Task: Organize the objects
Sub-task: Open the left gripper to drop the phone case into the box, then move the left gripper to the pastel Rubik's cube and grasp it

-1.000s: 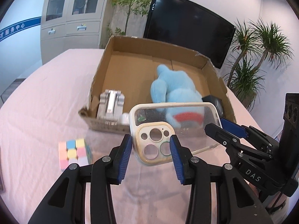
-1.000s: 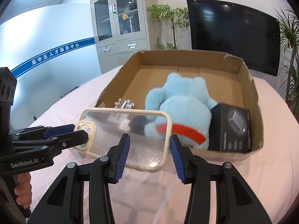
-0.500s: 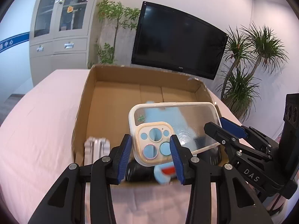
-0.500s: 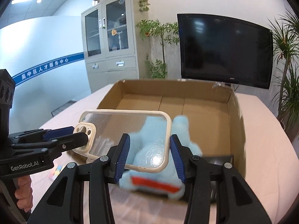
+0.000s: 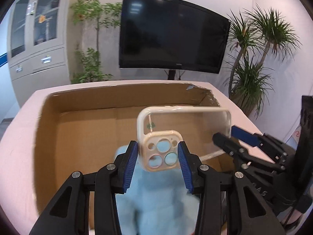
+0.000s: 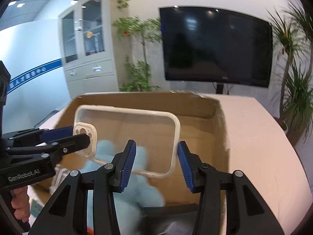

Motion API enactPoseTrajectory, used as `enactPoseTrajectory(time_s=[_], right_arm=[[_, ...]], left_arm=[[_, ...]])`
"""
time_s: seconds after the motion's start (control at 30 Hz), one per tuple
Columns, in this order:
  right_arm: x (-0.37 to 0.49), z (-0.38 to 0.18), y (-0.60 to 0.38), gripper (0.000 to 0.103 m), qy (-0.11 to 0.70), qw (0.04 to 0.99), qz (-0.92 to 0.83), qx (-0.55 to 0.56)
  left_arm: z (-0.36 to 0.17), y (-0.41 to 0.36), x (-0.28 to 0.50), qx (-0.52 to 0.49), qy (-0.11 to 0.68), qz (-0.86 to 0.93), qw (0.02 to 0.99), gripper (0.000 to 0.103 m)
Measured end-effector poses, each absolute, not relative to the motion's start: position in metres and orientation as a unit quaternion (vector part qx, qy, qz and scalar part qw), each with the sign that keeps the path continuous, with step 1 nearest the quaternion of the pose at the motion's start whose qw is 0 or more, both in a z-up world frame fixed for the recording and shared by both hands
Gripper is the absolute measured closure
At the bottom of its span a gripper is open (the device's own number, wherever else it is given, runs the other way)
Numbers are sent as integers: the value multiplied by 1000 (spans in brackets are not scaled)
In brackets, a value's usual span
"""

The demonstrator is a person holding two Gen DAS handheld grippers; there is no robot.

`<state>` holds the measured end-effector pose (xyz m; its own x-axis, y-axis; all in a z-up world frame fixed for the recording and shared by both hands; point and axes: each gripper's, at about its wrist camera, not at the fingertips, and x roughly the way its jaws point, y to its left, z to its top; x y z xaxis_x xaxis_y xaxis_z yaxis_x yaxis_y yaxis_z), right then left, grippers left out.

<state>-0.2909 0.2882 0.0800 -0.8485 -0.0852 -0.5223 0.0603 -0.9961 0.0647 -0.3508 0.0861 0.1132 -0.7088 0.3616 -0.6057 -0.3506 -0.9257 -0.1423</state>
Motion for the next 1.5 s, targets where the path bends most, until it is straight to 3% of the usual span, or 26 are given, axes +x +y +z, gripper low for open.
enactPoseTrajectory(time_s=[0.27,0.3,0.33,0.37,0.43,0.63,0.8,1.0,1.27,1.5], right_arm=[[-314,48,319,57,-10,2,-941,338],[-311,51,318,49,-2,-6,-943,332],[-307,57,316,36,5,-17,-946,323],[-300,67,314,32,9,-31,-952,305],[-289,81,312,30,-1,-32,-957,288],[-249,120,270,22,-50,49,-960,271],[-220,115,207,19,-52,132,-945,294],[-196,78,121,18,-26,229,-913,338],[-192,-11,47,18,-36,310,-831,461],[-209,-22,-25,18,18,305,-790,532]], left_arm=[[76,134,-387,-363,0,910,201,64],[82,132,-385,-358,-4,912,202,64],[90,127,-379,-345,-3,918,195,60],[98,122,-375,-334,0,923,190,58],[116,104,-364,-317,2,931,181,43],[151,14,-309,-291,-19,943,161,19],[135,-76,-254,-313,-48,939,132,15],[60,-176,-189,-374,-89,921,69,14],[-36,-185,-119,-410,-115,903,59,14],[-61,-179,-118,-406,-110,905,61,14]])
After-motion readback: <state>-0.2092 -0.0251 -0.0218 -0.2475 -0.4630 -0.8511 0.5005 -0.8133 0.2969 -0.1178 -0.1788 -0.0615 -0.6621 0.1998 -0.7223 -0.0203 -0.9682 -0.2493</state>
